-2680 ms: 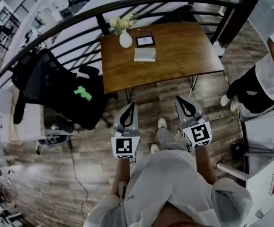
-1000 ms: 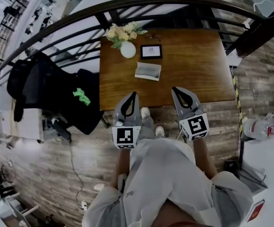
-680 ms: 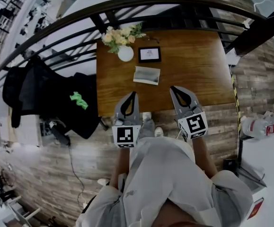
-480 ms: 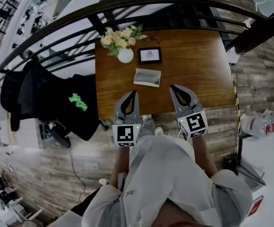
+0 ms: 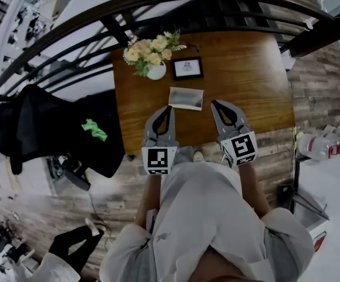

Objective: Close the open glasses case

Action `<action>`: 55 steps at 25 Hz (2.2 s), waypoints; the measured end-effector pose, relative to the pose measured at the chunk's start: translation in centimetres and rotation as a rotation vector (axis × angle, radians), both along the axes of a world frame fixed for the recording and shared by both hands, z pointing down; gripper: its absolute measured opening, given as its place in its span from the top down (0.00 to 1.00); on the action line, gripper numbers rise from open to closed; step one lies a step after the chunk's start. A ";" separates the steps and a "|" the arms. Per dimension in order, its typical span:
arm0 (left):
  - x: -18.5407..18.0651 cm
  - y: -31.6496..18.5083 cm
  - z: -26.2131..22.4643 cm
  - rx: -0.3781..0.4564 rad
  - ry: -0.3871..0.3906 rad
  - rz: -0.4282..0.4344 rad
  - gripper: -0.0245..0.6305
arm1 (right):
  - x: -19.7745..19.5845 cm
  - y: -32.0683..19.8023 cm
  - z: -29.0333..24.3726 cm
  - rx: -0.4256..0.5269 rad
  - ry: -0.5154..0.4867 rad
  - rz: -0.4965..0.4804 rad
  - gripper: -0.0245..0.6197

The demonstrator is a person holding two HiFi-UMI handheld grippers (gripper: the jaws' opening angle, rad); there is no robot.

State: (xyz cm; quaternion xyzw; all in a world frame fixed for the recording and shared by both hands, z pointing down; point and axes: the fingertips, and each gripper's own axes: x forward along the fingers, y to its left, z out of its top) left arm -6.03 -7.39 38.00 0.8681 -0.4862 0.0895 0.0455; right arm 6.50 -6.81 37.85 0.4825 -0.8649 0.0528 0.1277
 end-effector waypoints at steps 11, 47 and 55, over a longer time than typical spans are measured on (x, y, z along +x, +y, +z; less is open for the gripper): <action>-0.5 -3.0 4.8 -0.090 0.021 0.078 0.93 | -2.1 -3.0 3.7 -0.090 0.059 0.008 0.96; 4.9 -6.4 18.3 -0.356 -0.051 0.020 0.93 | -1.3 -9.0 15.5 -0.321 0.094 -0.185 0.96; 5.5 -7.1 20.3 -0.396 -0.060 -0.004 0.93 | -1.4 -9.3 17.7 -0.365 0.104 -0.214 0.96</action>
